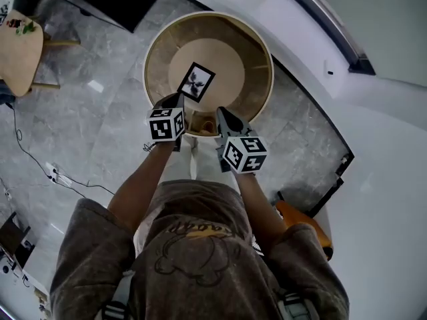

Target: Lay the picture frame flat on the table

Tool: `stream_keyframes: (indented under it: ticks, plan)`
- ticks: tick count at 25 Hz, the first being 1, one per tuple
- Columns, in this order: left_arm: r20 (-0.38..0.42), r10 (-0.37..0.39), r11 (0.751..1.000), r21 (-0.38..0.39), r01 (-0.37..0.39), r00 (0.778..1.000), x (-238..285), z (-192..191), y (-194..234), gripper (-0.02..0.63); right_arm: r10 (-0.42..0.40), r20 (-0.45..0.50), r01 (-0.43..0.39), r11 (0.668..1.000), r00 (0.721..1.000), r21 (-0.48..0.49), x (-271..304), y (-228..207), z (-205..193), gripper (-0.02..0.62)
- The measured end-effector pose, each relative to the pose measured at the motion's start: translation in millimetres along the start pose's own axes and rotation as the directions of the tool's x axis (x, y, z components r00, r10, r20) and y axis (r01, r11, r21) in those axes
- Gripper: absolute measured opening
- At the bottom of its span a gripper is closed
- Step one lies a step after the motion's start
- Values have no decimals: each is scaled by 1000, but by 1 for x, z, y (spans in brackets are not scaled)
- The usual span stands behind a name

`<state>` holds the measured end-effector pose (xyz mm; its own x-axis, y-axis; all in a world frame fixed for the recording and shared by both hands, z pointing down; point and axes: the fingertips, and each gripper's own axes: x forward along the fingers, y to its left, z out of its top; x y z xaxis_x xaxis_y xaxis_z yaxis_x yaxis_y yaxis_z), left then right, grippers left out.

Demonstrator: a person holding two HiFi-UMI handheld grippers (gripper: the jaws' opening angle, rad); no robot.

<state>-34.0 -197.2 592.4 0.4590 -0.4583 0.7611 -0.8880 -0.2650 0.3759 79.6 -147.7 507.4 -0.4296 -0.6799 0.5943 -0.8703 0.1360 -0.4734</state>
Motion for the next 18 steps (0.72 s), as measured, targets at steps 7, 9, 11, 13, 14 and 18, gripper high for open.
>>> stream_keyframes:
  ticks: [7,9,11,13,14,18]
  plan:
    - [24,-42,998,46,41,999,-49,28,-35,18,25,40,-24,999,999,-36,-24,22,27,20]
    - [34,-57,996,67,54,998,-64,35,-43,18,33,51,-30,999,998,-42,-32,27,34,20]
    - [47,-72,994,84,67,996,-79,41,-52,18,39,63,-35,998,997,-51,-41,31,42,19]
    - [61,-88,992,101,82,994,-93,46,-59,18,49,74,-44,997,996,-62,-50,35,49,20]
    - [69,-98,990,113,90,993,-100,50,-62,18,56,80,-50,996,995,-70,-54,39,53,20]
    - [111,-147,978,163,128,983,-127,64,-78,18,87,108,-77,992,990,-98,-68,52,68,20]
